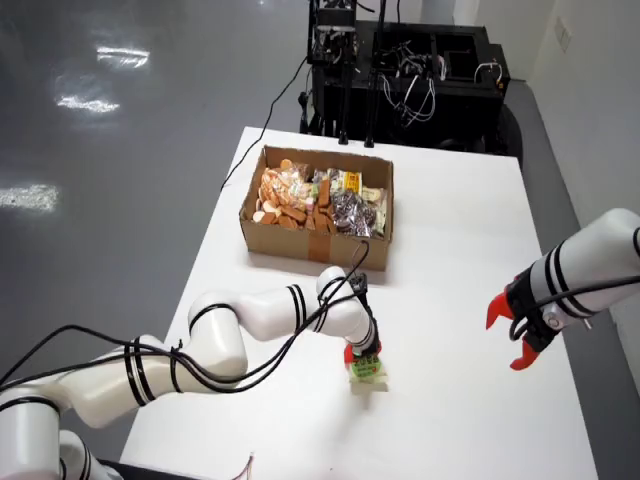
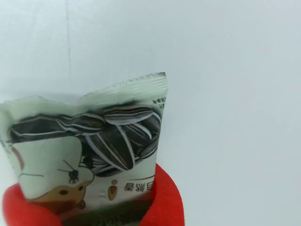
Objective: Grasp a snack and put it in the bin.
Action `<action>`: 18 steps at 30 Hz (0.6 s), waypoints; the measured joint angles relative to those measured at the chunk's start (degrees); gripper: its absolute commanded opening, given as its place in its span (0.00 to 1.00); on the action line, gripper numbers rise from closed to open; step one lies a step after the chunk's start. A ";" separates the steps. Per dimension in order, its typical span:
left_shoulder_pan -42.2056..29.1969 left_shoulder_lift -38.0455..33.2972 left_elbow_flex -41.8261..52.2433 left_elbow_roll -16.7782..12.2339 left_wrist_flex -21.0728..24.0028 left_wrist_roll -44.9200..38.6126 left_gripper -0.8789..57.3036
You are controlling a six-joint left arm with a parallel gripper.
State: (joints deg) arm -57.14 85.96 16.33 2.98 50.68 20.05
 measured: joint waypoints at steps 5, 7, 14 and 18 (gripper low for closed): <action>-0.25 0.70 -1.55 1.69 1.78 -2.25 0.40; -0.37 0.82 -2.19 2.23 2.56 -2.89 0.38; -0.26 1.00 -6.72 3.48 5.30 -4.83 0.30; 0.18 1.02 -9.91 3.90 6.60 -5.88 0.26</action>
State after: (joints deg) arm -56.96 86.98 6.42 6.88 57.28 14.17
